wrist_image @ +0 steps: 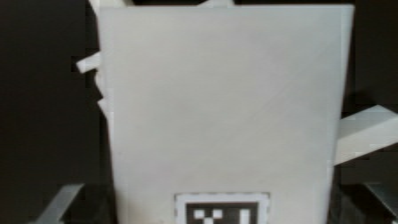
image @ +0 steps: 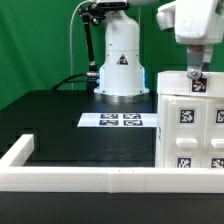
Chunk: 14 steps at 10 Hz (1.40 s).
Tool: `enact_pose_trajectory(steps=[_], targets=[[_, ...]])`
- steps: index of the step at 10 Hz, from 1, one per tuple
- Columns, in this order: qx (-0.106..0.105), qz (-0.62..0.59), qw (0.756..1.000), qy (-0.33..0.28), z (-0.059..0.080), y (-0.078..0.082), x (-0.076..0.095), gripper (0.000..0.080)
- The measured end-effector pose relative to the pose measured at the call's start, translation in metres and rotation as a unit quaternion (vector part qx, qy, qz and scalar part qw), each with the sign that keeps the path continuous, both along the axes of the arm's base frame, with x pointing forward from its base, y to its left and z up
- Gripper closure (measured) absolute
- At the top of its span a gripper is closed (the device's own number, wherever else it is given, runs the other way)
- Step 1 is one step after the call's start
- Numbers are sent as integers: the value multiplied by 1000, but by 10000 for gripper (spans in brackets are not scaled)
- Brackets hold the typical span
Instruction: Assemble cabinet
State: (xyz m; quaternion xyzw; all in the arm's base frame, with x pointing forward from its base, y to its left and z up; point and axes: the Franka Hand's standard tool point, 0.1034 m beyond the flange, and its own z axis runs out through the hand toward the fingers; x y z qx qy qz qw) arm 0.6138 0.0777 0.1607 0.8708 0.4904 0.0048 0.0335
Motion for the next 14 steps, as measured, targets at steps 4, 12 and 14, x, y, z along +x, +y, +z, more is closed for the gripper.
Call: enact_pose_trajectory(steps=[4,12,14], targets=[[23,-214,977,-10,0,1,-3,239],[43,-567,822,-18,-1,7,-5,239],[55,-661,748,-24,-1,11,-5,239]])
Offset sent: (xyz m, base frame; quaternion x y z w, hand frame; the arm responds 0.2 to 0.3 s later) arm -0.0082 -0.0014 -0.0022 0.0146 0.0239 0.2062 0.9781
